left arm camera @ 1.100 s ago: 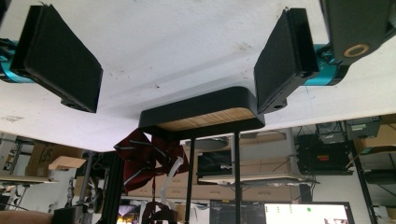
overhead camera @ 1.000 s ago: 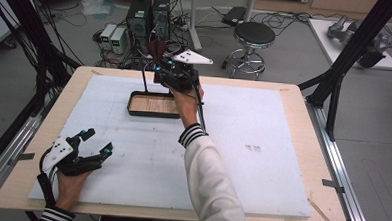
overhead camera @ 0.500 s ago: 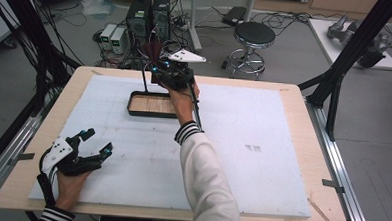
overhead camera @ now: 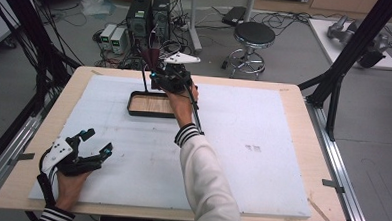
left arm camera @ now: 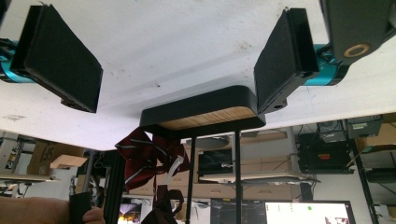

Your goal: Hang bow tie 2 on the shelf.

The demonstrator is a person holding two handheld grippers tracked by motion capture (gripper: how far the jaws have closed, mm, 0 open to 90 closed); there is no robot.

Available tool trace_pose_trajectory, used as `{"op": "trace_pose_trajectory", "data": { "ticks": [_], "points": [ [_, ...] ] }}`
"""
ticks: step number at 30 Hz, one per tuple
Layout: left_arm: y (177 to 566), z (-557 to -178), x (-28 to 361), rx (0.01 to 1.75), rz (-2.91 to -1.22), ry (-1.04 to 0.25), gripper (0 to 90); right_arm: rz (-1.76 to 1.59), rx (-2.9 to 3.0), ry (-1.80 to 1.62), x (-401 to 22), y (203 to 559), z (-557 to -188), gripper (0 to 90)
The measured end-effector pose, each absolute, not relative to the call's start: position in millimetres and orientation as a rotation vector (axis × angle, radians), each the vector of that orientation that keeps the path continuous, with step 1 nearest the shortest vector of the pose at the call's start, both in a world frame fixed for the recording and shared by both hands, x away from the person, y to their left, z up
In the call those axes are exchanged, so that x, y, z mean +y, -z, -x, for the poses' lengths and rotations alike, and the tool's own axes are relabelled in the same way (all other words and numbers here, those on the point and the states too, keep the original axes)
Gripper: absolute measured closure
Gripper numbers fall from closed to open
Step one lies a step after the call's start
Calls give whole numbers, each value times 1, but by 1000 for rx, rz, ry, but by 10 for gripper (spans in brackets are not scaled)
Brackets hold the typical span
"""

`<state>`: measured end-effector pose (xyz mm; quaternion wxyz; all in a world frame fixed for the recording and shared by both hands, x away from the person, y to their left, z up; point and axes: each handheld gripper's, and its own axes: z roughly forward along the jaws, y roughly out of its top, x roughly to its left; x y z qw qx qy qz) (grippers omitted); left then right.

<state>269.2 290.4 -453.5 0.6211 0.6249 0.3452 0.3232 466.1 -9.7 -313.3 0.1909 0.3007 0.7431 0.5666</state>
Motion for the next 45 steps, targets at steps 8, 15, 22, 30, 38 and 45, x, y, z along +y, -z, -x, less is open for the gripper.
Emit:
{"op": "trace_pose_trajectory", "data": {
  "ticks": [8, 15, 22, 30, 38, 45],
  "points": [
    [454, -269, 291, 793, -1435, -744, 158, -844, 2123, -1550, -7, 313, -463, 737],
    [454, -269, 291, 793, -1433, -745, 158, -854, 2138, -1538, -10, 312, -462, 737],
    [454, -269, 290, 792, -1431, -744, 158, -859, 2153, -1534, -10, 312, -461, 737],
    [454, -269, 291, 792, -1434, -744, 158, -887, 2184, -1511, -11, 314, -461, 737],
    [454, -269, 291, 792, -1433, -743, 158, -897, 2192, -1492, -12, 315, -462, 730],
    [454, -269, 291, 791, -1435, -744, 158, -901, 2199, -1484, -11, 315, -461, 688]
  ]
}}
